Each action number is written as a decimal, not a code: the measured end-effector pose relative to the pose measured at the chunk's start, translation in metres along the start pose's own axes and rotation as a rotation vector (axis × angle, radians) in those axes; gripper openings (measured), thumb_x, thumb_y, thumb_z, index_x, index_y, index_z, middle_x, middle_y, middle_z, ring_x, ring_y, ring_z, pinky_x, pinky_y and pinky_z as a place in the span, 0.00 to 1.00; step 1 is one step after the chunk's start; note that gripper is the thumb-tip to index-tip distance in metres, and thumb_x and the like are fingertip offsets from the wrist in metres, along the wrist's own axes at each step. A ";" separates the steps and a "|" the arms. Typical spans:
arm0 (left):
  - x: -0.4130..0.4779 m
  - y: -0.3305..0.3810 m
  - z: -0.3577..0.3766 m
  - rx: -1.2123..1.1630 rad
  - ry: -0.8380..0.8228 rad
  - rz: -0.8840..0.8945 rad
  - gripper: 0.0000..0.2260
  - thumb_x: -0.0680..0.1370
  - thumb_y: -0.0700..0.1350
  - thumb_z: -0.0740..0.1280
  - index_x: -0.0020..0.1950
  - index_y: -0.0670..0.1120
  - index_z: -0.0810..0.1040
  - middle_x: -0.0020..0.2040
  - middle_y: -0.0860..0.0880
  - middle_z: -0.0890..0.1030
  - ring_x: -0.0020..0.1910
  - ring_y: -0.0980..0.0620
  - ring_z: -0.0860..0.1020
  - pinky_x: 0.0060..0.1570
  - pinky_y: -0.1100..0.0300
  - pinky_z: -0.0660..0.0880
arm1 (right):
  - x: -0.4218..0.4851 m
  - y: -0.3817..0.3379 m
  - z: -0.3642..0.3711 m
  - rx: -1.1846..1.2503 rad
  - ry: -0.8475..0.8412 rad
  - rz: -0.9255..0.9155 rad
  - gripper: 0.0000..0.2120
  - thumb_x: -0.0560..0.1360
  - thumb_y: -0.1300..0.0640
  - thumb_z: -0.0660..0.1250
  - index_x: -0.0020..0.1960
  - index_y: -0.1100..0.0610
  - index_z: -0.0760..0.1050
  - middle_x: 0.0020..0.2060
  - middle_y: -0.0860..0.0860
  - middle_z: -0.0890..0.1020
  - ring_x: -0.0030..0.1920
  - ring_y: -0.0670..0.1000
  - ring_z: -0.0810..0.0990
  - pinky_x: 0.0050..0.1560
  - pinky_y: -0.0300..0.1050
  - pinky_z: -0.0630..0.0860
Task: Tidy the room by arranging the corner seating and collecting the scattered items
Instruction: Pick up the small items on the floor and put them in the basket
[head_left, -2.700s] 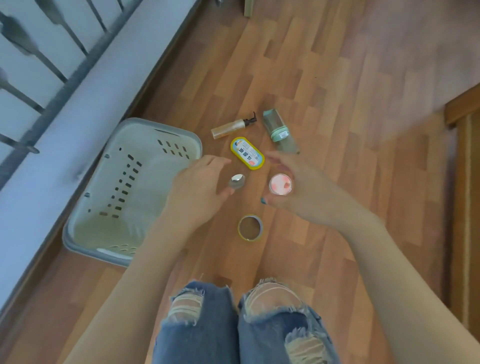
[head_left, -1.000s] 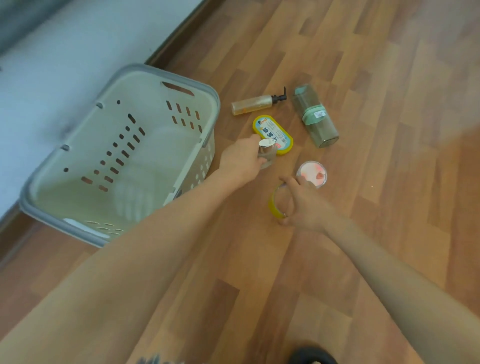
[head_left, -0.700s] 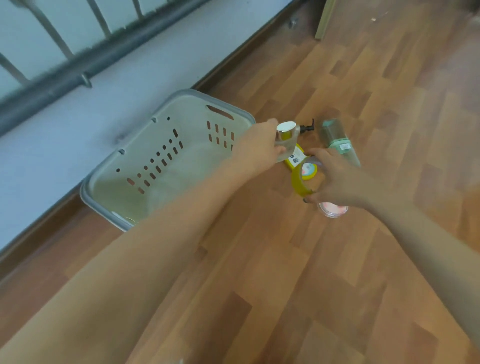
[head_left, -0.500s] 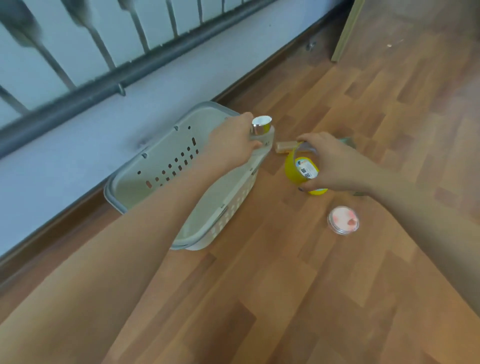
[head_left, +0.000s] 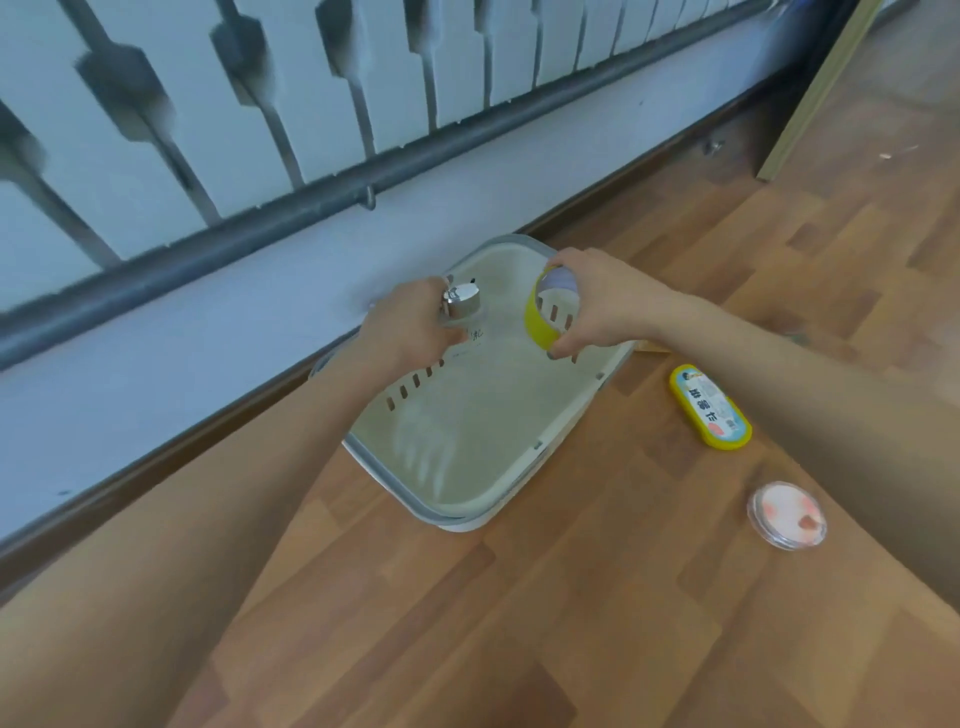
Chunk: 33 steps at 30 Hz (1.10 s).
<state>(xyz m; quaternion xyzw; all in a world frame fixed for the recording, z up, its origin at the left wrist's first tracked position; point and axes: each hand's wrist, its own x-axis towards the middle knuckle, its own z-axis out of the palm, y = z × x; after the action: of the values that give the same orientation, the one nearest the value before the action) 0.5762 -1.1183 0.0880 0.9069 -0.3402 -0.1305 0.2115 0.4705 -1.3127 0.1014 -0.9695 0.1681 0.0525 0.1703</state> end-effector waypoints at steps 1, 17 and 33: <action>0.003 -0.005 0.003 0.003 0.004 -0.006 0.10 0.75 0.46 0.70 0.49 0.46 0.69 0.42 0.50 0.72 0.35 0.49 0.72 0.36 0.58 0.67 | 0.008 -0.002 0.005 -0.001 -0.018 0.005 0.50 0.56 0.48 0.82 0.72 0.52 0.62 0.61 0.53 0.72 0.57 0.54 0.75 0.57 0.51 0.77; 0.070 -0.045 0.092 0.051 -0.054 -0.130 0.09 0.73 0.45 0.68 0.49 0.43 0.72 0.53 0.43 0.78 0.51 0.42 0.77 0.44 0.55 0.72 | 0.093 0.009 0.099 -0.090 -0.298 0.138 0.47 0.59 0.49 0.82 0.71 0.55 0.62 0.62 0.54 0.72 0.60 0.57 0.75 0.49 0.49 0.78; 0.084 -0.063 0.130 0.101 -0.102 -0.143 0.09 0.73 0.45 0.69 0.44 0.45 0.70 0.44 0.46 0.76 0.43 0.45 0.75 0.37 0.57 0.68 | 0.116 0.026 0.157 -0.260 -0.467 0.239 0.55 0.56 0.44 0.82 0.73 0.56 0.55 0.69 0.56 0.64 0.65 0.62 0.72 0.61 0.57 0.75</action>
<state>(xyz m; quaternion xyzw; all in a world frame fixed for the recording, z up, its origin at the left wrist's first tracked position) 0.6239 -1.1701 -0.0632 0.9306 -0.2908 -0.1740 0.1383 0.5637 -1.3168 -0.0721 -0.9183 0.2290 0.3149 0.0711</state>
